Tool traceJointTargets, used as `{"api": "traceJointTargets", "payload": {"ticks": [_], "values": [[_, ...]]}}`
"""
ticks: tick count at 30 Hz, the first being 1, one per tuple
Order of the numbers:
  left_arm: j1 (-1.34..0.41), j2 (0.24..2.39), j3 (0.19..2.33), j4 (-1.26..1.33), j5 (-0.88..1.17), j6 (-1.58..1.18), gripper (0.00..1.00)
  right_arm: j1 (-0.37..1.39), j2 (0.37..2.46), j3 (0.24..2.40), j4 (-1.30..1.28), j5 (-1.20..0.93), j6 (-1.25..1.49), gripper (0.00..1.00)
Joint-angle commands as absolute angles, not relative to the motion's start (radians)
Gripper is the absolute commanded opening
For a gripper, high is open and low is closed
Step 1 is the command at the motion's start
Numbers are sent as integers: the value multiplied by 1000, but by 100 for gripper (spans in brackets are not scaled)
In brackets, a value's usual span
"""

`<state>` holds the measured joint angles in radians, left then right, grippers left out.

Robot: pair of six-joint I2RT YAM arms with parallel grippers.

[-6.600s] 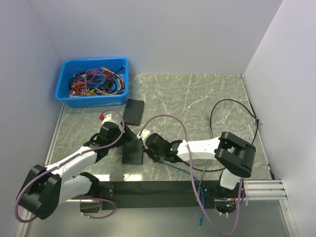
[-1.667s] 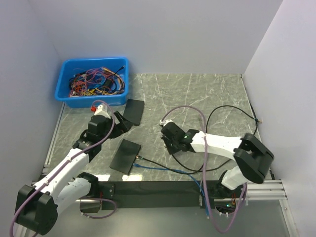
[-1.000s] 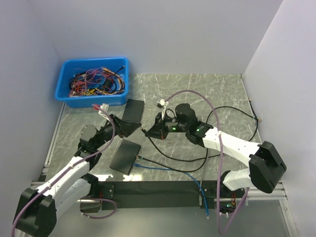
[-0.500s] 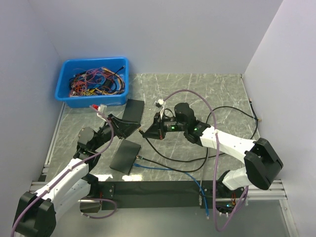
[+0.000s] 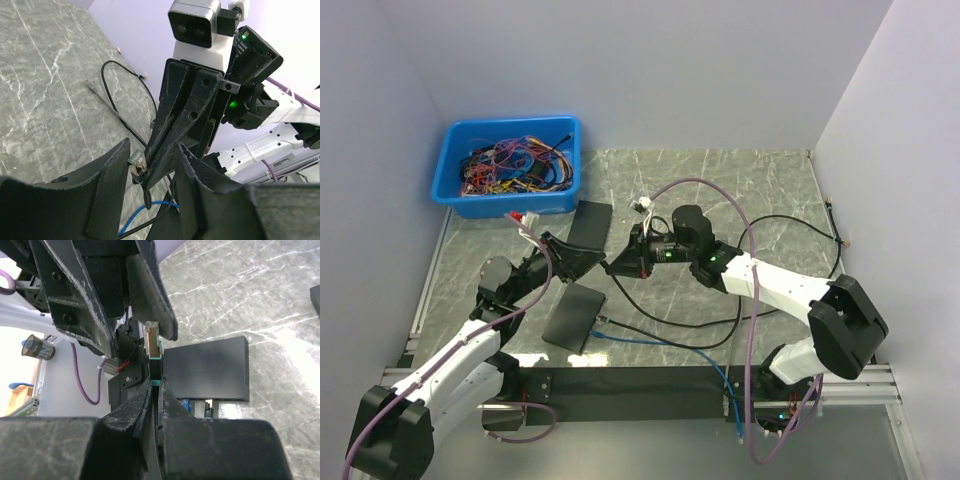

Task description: Insert the plug into the switch port

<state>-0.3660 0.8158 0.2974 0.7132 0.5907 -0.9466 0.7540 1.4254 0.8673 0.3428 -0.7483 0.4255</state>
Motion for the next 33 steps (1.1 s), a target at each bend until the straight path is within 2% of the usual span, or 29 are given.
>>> {"api": "traceJointTargets", "payload": {"ticks": [1,8,11,12,15,16,17,19,20,21,23,25,33], "values": [[-368,801,287,738,623,-936,45,741,1439,922,422,-769,448,0],[-373,793,279,742,621,-942,27,736,1454,916,451,-773,465,0],[-374,785,282,729,606,-942,11,738,1459,905,459,-769,466,0],[-374,782,287,718,595,-940,0,735,1457,900,460,-769,468,0],[-374,773,301,669,572,-937,0,735,1450,903,440,-741,459,2],[-376,770,305,632,565,-939,1,735,1447,910,425,-700,453,11],[-376,762,323,608,555,-939,1,735,1442,914,379,-669,442,39],[-376,752,348,531,509,-939,1,735,1413,920,338,-612,404,60],[-376,736,389,415,480,-943,0,735,1399,919,304,-547,390,77],[-376,732,418,322,444,-946,1,735,1367,913,290,-517,359,82],[-376,732,497,109,324,-962,0,736,1333,904,253,-433,330,83],[-376,741,529,45,278,-976,1,742,1290,894,227,-391,293,82],[-377,767,545,-23,221,-1038,0,877,1258,957,140,-152,192,61]]}}
